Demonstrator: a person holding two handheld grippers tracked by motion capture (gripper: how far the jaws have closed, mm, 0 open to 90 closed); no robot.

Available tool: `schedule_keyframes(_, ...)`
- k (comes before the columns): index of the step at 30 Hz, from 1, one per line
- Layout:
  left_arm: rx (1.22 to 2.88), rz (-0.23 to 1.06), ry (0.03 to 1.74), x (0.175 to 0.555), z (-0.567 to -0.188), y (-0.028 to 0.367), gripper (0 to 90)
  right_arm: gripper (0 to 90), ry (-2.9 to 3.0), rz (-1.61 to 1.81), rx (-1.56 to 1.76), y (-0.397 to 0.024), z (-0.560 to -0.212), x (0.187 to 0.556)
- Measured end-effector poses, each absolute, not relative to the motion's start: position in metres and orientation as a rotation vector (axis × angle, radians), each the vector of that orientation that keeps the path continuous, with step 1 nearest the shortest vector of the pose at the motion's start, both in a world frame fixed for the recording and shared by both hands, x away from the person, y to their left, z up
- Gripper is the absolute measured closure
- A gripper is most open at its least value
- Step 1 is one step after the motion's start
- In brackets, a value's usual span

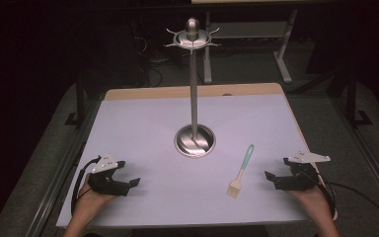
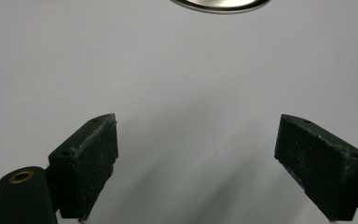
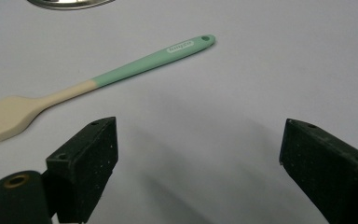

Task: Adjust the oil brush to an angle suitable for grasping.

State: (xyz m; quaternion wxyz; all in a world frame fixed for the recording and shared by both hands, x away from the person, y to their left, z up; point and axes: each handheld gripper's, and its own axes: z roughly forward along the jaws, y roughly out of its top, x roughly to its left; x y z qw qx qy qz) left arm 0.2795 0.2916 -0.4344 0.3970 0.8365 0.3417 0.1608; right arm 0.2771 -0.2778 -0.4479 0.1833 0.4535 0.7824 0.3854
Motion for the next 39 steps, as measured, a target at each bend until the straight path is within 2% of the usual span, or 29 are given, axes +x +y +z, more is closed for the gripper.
schedule_keyframes(7, 2.099, 0.407, 0.861, 0.277, -0.433, 0.291, 13.3, 13.6, 2.217, 1.106, 1.28, -0.278, -0.448, 0.279)
schedule_keyframes(8, 2.093, 0.405, 0.859, 0.276, -0.432, 0.291, 13.3, 19.3, 2.206, 1.116, 1.29, -0.278, -0.446, 0.28)
schedule_keyframes(10, 2.095, 0.411, 0.852, 0.276, -0.432, 0.291, 13.3, 22.5, 2.202, 1.12, 1.297, -0.278, -0.444, 0.28)
schedule_keyframes(11, 2.097, 0.41, 0.851, 0.275, -0.431, 0.292, 13.5, 31.0, 2.197, 1.122, 1.307, -0.278, -0.441, 0.281)
schedule_keyframes(12, 2.095, 0.411, 0.852, 0.275, -0.431, 0.292, 13.5, 31.0, 2.197, 1.122, 1.307, -0.278, -0.441, 0.281)
schedule_keyframes(13, 2.087, 0.409, 0.858, 0.274, -0.431, 0.292, 13.5, 35.4, 2.19, 1.121, 1.31, -0.278, -0.439, 0.281)
schedule_keyframes(14, 2.069, 0.406, 0.863, 0.273, -0.43, 0.293, 13.7, 44.3, 2.191, 1.121, 1.309, -0.277, -0.436, 0.283)
schedule_keyframes(15, 2.069, 0.406, 0.863, 0.273, -0.43, 0.293, 13.7, 44.3, 2.191, 1.121, 1.309, -0.277, -0.436, 0.283)
schedule_keyframes(16, 2.063, 0.407, 0.862, 0.273, -0.429, 0.293, 13.7, 49.1, 2.191, 1.119, 1.306, -0.276, -0.434, 0.284)
schedule_keyframes(17, 2.072, 0.413, 0.856, 0.272, -0.428, 0.293, 13.8, 59.5, 2.193, 1.111, 1.293, -0.273, -0.43, 0.288)
schedule_keyframes(18, 2.072, 0.413, 0.856, 0.272, -0.428, 0.293, 13.8, 59.5, 2.193, 1.111, 1.293, -0.273, -0.43, 0.288)
schedule_keyframes(20, 2.065, 0.41, 0.866, 0.271, -0.428, 0.292, 13.8, 68.4, 2.209, 1.108, 1.279, -0.27, -0.428, 0.292)
schedule_keyframes(21, 2.06, 0.411, 0.867, 0.271, -0.428, 0.292, 13.8, 76.7, 2.222, 1.1, 1.259, -0.266, -0.427, 0.298)
schedule_keyframes(22, 2.072, 0.419, 0.853, 0.271, -0.427, 0.292, 13.8, 76.7, 2.222, 1.1, 1.259, -0.266, -0.427, 0.298)
schedule_keyframes(25, 2.078, 0.415, 0.855, 0.27, -0.428, 0.291, 14.0, 89.8, 2.246, 1.086, 1.229, -0.256, -0.424, 0.307)
schedule_keyframes(39, 2.064, 0.395, 0.859, 0.272, -0.432, 0.289, 14.1, 90.0, 2.301, 1.074, 1.257, -0.256, -0.431, 0.345)
